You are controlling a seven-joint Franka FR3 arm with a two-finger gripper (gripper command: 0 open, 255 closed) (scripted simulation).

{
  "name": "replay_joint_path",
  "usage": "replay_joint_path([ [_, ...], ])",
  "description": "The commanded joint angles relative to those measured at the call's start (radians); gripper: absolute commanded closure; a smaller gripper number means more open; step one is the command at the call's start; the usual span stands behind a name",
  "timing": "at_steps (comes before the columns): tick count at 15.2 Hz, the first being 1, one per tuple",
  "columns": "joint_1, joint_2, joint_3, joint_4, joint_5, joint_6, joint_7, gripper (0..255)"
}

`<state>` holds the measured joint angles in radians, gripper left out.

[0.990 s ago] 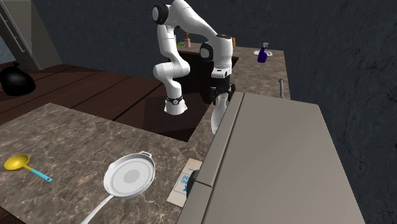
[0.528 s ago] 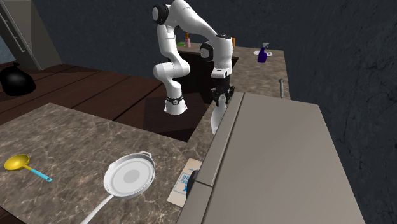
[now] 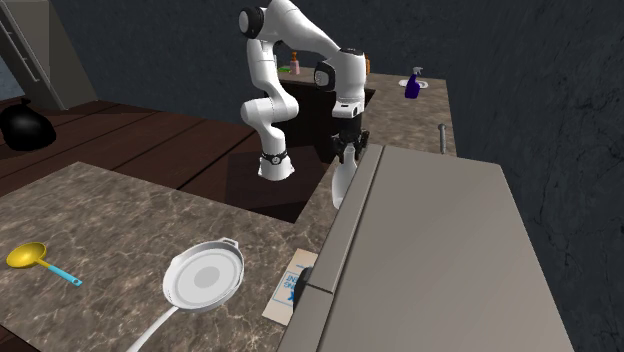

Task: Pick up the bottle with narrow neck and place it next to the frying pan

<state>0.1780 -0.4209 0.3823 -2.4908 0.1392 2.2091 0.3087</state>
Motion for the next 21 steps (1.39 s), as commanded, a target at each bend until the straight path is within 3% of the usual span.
replay_joint_path([
  [1, 0.000, -0.009, -0.004, 0.022, 0.000, -0.031, -0.001, 255],
  [21, -0.006, -0.061, -0.041, 0.251, -0.012, -0.311, -0.010, 255],
])
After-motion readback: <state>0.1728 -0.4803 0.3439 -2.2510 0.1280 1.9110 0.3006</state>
